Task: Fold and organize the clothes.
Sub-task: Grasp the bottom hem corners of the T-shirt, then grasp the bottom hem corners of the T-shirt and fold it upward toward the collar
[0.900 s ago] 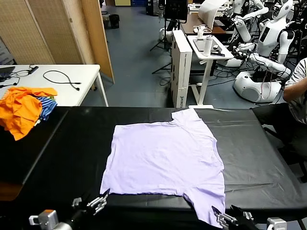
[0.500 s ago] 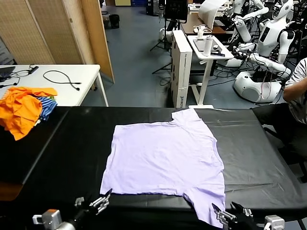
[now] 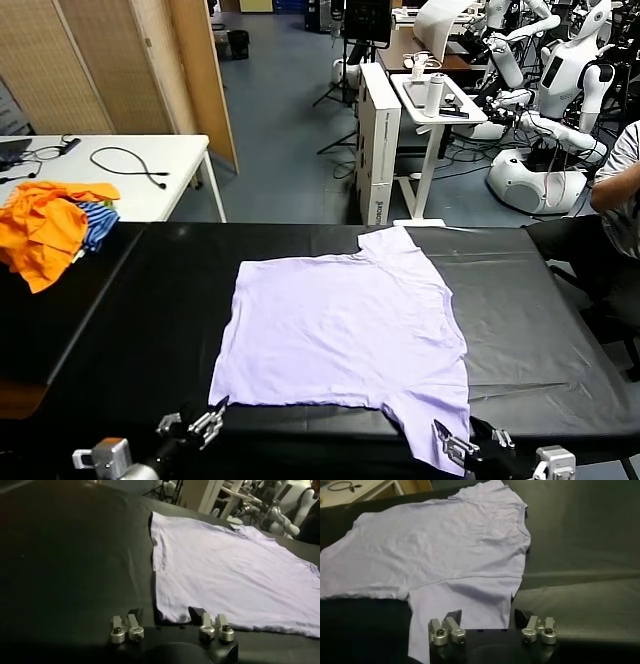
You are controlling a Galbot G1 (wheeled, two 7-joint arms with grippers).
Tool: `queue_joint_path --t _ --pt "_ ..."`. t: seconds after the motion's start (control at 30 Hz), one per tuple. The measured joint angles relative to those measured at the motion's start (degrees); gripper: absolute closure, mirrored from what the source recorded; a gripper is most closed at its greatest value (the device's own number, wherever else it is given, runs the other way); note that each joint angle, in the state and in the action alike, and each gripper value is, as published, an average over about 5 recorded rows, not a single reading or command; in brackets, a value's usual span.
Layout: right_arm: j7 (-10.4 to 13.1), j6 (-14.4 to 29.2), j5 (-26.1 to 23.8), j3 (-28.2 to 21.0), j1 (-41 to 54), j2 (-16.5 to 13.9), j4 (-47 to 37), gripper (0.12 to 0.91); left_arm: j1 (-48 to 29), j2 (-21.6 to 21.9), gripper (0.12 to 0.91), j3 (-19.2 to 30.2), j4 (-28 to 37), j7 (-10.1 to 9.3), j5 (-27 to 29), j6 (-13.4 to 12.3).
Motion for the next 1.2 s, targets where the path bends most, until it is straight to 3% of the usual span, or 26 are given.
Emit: queue_joint_path --t 0.1,0.17,0.23,0.63,0.77,0.93,1.2 --pt "0.21 0.08 -0.36 0.12 -0.63 0.17 0.72 0.72 0.02 -0.09 0.786 0.15 0.1 0.03 0.12 0.12" --pt "0.74 0.08 -0.71 0.23 -1.1 0.25 1.44 0.815 0.07 -0.07 0.86 0.19 0.1 0.06 0.13 0.19" --pt "1.6 -0.03 -0.97 0.36 -1.64 0.37 2.31 0.877 0.19 0.0 0.881 0.18 0.0 0.12 0.14 0.22" --pt "5.76 -2.91 -1.35 0.28 -6.24 1.82 8.43 0.885 2.2 0.74 0.886 -0.95 -1.97 -0.3 1.18 -0.17" --pt "5.52 -2.66 -1.12 0.98 -6.46 2.03 9.8 0.885 4.04 1.55 0.886 -2.42 -3.56 -0.37 0.62 -0.5" --pt "3.43 -1.74 0.05 2.54 -4.47 1.56 9.46 0.885 6.46 2.45 0.886 -4.41 -5.5 -0.47 -0.56 -1.06" --pt "2.99 -0.39 3.85 2.93 5.27 -0.48 5.26 0.885 4.94 0.53 0.886 -4.16 -7.27 -0.15 -1.61 -2.94"
